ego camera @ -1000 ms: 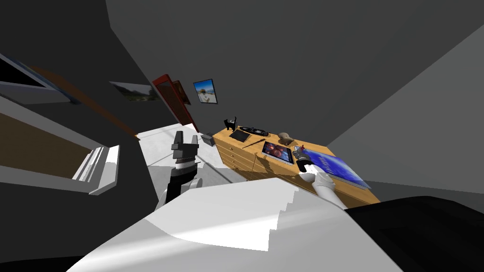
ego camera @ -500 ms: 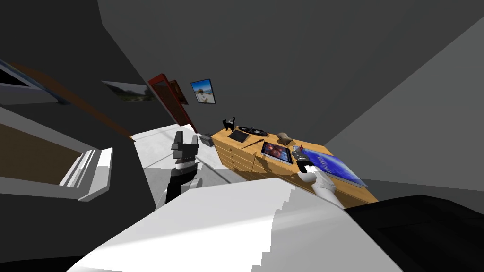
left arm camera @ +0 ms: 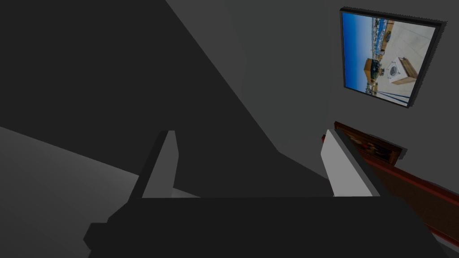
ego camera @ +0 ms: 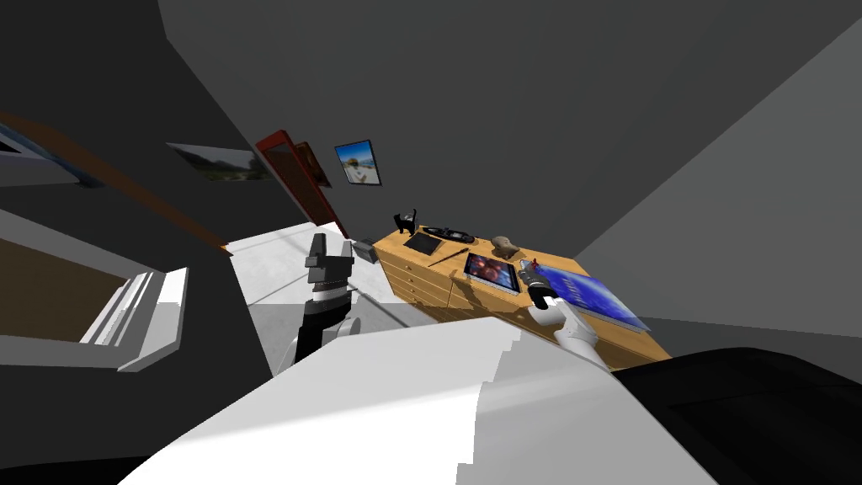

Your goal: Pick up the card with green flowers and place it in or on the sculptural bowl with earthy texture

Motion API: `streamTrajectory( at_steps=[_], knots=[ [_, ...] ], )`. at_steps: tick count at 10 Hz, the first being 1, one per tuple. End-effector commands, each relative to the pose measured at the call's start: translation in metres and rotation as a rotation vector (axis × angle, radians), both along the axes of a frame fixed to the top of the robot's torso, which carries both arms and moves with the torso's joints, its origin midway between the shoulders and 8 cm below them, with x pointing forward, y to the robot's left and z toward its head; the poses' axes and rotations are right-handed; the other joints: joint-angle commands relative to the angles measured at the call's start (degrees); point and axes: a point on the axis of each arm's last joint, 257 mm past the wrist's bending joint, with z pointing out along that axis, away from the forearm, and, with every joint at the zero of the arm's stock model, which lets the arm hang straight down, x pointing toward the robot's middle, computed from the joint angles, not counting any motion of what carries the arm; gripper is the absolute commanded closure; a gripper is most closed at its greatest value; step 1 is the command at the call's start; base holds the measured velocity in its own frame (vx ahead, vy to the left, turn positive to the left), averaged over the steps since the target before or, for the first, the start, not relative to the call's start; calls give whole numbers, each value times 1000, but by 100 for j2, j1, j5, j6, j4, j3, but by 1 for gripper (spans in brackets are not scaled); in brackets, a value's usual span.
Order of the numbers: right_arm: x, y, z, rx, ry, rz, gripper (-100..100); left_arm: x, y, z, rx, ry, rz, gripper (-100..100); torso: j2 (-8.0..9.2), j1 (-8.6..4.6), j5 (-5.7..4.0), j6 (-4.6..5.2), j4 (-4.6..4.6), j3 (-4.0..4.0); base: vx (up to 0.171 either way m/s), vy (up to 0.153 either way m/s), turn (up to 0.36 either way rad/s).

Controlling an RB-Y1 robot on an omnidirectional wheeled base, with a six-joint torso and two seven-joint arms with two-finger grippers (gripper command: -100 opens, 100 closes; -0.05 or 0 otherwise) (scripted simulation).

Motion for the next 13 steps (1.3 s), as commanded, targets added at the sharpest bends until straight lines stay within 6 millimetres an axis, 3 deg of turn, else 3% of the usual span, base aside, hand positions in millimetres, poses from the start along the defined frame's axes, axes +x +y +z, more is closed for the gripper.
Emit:
streamTrajectory(
  at_steps=[1,6,9,10,11,13],
  knots=[
    [0,1,1,-19,14,7,100,0,0,0,0,0,0,0,0,0,0,0,0,0,15,-2,8],
    [-3,17,7,-10,-9,26,100,0,0,0,0,0,0,0,5,1,1,2,1,3,21,-6,-45],
    [-4,17,6,-15,-2,28,100,0,0,0,0,0,0,0,2,0,0,-2,1,1,15,-3,-18],
    [-3,17,6,-19,1,29,0,0,0,0,0,0,0,0,5,1,1,-1,2,3,0,0,0],
    [-7,17,0,4,-6,20,100,0,0,0,0,0,0,0,7,1,1,-1,2,4,-59,71,37],
    [-7,15,0,14,-15,13,100,0,0,0,0,0,0,0,41,39,-9,-2,-1,18,-99,102,43]
  ],
)
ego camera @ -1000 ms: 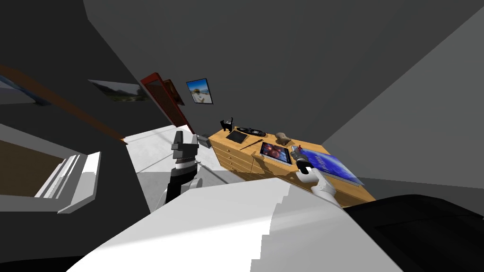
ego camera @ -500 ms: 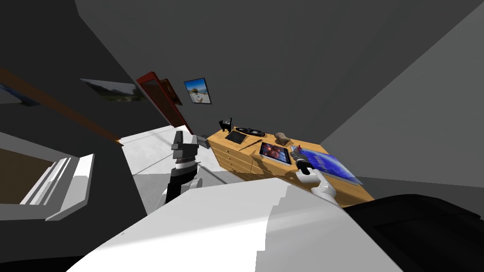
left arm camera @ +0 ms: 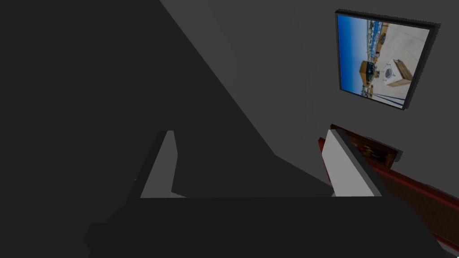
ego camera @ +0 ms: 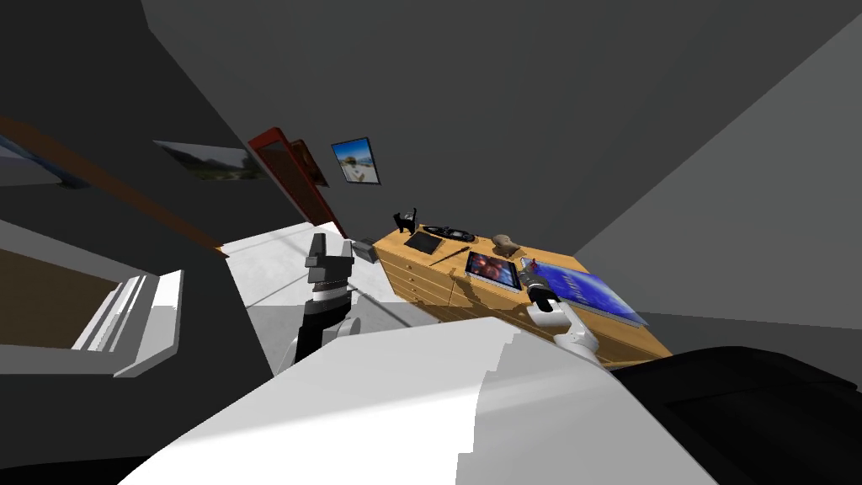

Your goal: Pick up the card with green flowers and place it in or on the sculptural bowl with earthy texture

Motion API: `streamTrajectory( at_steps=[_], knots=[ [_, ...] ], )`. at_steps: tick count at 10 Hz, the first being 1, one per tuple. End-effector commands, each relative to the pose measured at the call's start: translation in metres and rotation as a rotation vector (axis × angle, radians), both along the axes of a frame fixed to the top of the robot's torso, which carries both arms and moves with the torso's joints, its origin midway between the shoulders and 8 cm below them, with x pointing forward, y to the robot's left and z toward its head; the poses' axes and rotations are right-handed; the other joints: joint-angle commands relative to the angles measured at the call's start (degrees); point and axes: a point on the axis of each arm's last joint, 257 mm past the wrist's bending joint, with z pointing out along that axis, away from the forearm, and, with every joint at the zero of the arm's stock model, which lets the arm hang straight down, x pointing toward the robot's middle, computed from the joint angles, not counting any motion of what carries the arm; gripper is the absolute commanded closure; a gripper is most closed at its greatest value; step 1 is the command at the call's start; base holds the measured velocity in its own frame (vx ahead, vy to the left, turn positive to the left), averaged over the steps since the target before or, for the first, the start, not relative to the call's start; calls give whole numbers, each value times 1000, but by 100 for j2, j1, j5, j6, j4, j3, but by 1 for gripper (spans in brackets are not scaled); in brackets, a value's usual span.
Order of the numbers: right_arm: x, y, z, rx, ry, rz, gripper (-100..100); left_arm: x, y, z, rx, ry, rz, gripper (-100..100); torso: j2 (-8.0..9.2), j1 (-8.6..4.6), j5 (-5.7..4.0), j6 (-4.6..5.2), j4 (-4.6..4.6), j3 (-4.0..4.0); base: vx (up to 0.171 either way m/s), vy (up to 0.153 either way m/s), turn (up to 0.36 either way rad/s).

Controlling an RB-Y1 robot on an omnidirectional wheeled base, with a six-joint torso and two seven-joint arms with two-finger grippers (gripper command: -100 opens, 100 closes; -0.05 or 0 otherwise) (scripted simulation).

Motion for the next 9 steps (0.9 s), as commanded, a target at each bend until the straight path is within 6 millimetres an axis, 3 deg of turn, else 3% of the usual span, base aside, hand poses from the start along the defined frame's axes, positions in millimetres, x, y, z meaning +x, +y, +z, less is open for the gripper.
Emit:
streamTrajectory(
  at_steps=[1,5,9],
  knots=[
    [-1,-3,-1,15,-12,-10,100,0,0,0,0,0,0,0,0,0,0,0,0,0,-136,150,121],
    [8,-34,47,-16,-96,-65,100,0,0,0,0,0,0,0,23,11,3,-18,9,15,-155,105,229],
    [18,-63,99,-60,-165,-122,100,0,0,0,0,0,0,0,-55,-8,8,-39,0,-26,12,16,240]
  ],
)
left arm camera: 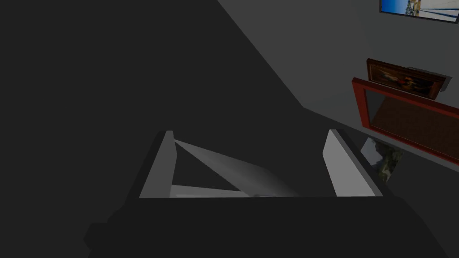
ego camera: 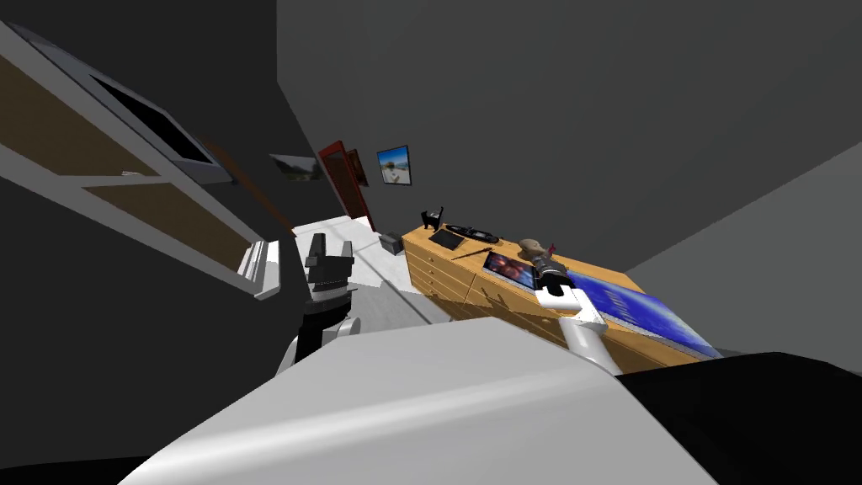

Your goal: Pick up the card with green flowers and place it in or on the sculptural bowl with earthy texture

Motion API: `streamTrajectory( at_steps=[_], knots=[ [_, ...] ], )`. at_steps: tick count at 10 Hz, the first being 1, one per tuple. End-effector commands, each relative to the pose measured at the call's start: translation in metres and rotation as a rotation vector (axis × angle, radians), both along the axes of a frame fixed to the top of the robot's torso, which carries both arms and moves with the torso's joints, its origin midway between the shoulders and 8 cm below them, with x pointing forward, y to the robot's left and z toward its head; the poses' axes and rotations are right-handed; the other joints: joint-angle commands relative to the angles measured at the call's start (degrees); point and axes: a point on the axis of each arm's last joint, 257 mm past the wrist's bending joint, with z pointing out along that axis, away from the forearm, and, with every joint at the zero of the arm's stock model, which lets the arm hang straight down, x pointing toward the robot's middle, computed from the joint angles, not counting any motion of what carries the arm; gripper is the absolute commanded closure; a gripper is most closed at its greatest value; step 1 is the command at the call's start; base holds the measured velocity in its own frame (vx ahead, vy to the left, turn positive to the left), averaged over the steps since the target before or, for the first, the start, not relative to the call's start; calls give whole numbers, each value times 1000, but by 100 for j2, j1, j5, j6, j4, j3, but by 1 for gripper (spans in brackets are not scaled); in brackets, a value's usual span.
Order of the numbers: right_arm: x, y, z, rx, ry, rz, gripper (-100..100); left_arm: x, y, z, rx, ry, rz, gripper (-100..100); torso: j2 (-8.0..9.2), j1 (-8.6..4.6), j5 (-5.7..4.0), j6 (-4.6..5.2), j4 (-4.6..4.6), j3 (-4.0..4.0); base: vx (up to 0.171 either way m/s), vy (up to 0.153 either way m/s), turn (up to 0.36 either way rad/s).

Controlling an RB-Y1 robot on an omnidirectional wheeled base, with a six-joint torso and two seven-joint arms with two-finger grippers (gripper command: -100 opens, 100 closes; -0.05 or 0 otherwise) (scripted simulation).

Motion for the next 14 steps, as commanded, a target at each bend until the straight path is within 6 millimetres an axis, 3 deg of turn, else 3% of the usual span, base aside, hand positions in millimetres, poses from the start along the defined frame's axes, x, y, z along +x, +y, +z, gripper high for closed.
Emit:
streamTrajectory(
  at_steps=[1,6,8,9,10,14],
  knots=[
    [5,-10,22,-15,-28,-22,100,0,0,0,0,0,0,0,0,0,0,0,0,0,49,-18,226],
    [4,-39,76,-50,-89,-97,100,0,0,0,0,0,0,0,-19,-55,-9,6,1,-8,82,-110,135],
    [-1,-48,90,-66,-99,-120,100,0,0,0,0,0,0,0,11,-74,-19,25,4,8,35,-158,-19],
    [4,-47,88,-62,-98,-110,100,0,0,0,0,0,0,0,19,-75,-20,29,6,12,18,-71,-3],
    [4,-49,90,-65,-100,-112,-100,0,0,0,0,0,0,0,25,-46,-21,24,4,14,3,-15,2],
    [4,-49,90,-65,-100,-112,-100,0,0,0,0,0,0,0,32,-9,-11,23,5,18,0,-2,0]
  ],
)
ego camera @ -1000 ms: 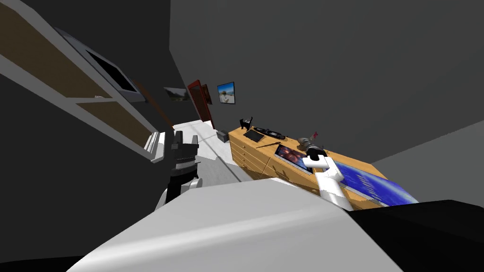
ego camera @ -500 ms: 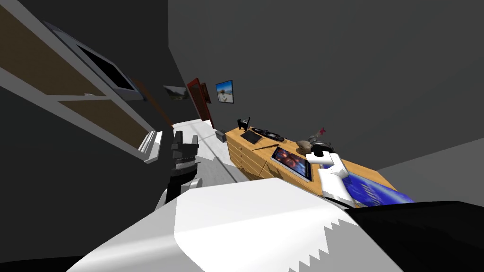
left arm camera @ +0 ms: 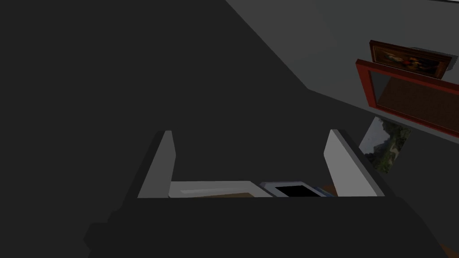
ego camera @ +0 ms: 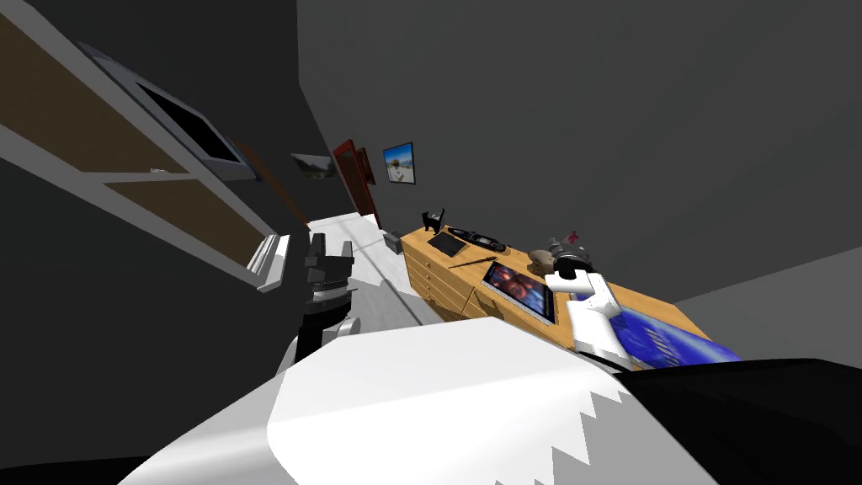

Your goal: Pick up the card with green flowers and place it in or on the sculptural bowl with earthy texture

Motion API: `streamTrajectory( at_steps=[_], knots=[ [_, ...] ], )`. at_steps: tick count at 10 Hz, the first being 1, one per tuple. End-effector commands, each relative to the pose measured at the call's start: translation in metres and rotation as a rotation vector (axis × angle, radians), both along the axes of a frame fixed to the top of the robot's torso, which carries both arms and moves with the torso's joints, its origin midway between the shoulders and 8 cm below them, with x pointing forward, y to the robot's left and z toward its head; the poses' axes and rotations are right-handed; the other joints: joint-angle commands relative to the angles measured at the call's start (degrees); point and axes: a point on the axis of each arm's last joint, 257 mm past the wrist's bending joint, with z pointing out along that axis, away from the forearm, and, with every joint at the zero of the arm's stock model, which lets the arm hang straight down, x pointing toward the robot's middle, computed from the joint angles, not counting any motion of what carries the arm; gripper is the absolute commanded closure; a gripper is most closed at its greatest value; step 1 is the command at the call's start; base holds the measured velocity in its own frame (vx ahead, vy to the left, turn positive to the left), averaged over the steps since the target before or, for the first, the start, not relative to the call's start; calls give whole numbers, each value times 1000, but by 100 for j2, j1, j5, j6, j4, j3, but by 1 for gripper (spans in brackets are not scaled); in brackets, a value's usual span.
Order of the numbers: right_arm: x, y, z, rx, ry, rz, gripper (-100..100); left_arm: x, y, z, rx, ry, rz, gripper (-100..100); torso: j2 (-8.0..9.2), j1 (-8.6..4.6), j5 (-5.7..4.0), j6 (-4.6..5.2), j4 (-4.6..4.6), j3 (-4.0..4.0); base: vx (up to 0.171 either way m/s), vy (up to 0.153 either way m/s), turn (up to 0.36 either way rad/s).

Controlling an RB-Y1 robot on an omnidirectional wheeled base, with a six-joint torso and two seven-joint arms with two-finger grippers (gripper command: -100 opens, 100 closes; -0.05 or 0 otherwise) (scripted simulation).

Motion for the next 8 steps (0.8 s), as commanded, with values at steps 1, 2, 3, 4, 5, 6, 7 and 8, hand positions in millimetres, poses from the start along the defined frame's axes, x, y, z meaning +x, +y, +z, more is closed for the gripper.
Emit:
streamTrajectory(
  at_steps=[1,2,3,4,5,6,7,8],
  knots=[
    [0,0,0,0,0,0,0,0,0,0,0,0,0,0,0,0,0,0,0,0,0,0,0],
    [18,15,10,-2,-10,45,-100,0,0,0,0,0,0,0,0,0,0,0,0,0,44,3,-296],
    [34,28,21,-17,-12,83,-100,0,0,0,0,0,0,0,-11,2,1,6,-2,-6,129,14,-420],
    [36,30,19,-4,-18,91,-100,0,0,0,0,0,0,0,-36,7,1,6,-7,-20,113,16,-260],
    [52,46,29,-18,-17,133,-100,0,0,0,0,0,0,0,-39,7,2,0,-9,-23,86,63,-298],
    [52,47,28,-6,-24,138,-100,0,0,0,0,0,0,0,-35,23,4,1,-8,-21,45,56,-162],
    [68,64,37,-13,-26,182,-100,0,0,0,0,0,0,0,-22,20,5,-2,-6,-14,52,61,-182],
    [68,64,36,-7,-29,184,-100,0,0,0,0,0,0,0,-21,24,5,1,-5,-12,44,51,-153]
  ],
)
